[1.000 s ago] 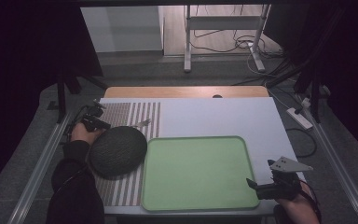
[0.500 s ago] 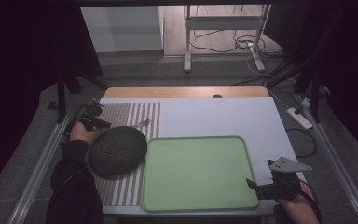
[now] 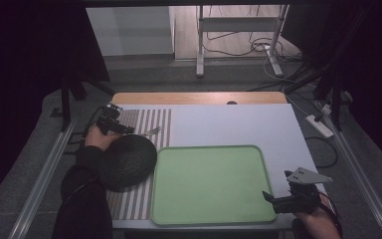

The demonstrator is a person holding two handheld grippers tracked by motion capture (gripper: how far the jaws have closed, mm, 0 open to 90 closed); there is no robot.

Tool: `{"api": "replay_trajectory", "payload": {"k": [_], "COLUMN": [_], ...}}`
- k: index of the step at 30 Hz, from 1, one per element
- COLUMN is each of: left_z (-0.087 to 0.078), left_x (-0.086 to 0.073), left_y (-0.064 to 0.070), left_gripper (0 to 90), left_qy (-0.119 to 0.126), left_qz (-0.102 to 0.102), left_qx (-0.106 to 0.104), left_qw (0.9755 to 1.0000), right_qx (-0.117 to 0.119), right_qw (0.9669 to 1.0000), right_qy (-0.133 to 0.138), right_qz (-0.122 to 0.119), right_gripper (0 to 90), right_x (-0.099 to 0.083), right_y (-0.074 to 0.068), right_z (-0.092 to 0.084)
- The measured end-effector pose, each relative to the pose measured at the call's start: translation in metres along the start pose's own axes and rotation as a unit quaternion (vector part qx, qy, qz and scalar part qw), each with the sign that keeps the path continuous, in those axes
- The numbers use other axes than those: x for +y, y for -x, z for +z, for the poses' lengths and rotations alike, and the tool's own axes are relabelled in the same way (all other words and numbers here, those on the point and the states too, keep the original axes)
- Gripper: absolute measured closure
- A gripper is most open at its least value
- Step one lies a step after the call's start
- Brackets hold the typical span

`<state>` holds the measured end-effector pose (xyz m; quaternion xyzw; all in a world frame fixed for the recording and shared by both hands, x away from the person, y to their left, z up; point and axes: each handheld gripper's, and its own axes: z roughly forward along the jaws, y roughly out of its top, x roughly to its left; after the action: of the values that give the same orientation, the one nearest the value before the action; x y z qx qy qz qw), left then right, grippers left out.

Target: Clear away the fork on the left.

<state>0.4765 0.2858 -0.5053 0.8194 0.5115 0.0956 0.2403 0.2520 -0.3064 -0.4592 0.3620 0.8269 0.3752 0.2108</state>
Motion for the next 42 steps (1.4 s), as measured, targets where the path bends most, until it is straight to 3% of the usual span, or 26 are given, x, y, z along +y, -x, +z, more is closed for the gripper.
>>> {"api": "replay_trajectory", "payload": {"k": [4,7,17,21,22,23,28,31,36,42], "left_z": [0.006,0.012,0.038,0.048,0.048,0.049,0.047,0.043,0.033,0.025], "left_x": [0.006,0.012,0.028,0.03,0.03,0.029,0.026,0.023,0.016,0.006], "left_y": [0.007,0.014,0.036,0.036,0.036,0.031,0.023,0.017,0.006,-0.004], "left_gripper": [4.0,0.2,0.0,0.0,0.0,0.0,0.4,7.8,31.7,71.8], "left_qy": [-0.007,-0.015,-0.044,-0.064,-0.064,-0.058,-0.051,-0.045,-0.027,-0.017], "left_qz": [0.006,0.016,0.048,0.06,0.06,0.053,0.045,0.04,0.033,0.033], "left_qx": [0.001,-0.012,-0.007,0.009,0.009,-0.006,-0.003,0.0,0.0,-0.006], "left_qw": [1.0,0.9997,0.9979,0.9961,0.9961,0.9969,0.9976,0.9982,0.9991,0.9993], "right_qx": [0.0,0.001,0.001,0.001,0.001,0.001,0.001,0.001,0.001,0.001], "right_qw": [1.0,1.0,1.0,1.0,1.0,1.0,1.0,1.0,1.0,1.0], "right_qy": [0.0,0.0,-0.001,-0.001,-0.001,-0.001,-0.002,-0.002,-0.002,-0.003], "right_qz": [-0.001,-0.001,-0.004,-0.005,-0.005,-0.004,-0.005,-0.005,-0.005,-0.006], "right_gripper": [0.0,0.0,0.0,0.0,0.0,0.0,0.0,0.0,0.0,0.0], "right_x": [0.0,0.0,0.0,0.0,0.0,0.0,0.0,0.0,0.0,0.0], "right_y": [0.0,0.0,-0.001,-0.001,-0.001,-0.001,-0.001,-0.001,-0.001,-0.001], "right_z": [0.0,0.0,0.0,0.0,0.0,0.0,0.0,0.0,0.0,0.0]}}
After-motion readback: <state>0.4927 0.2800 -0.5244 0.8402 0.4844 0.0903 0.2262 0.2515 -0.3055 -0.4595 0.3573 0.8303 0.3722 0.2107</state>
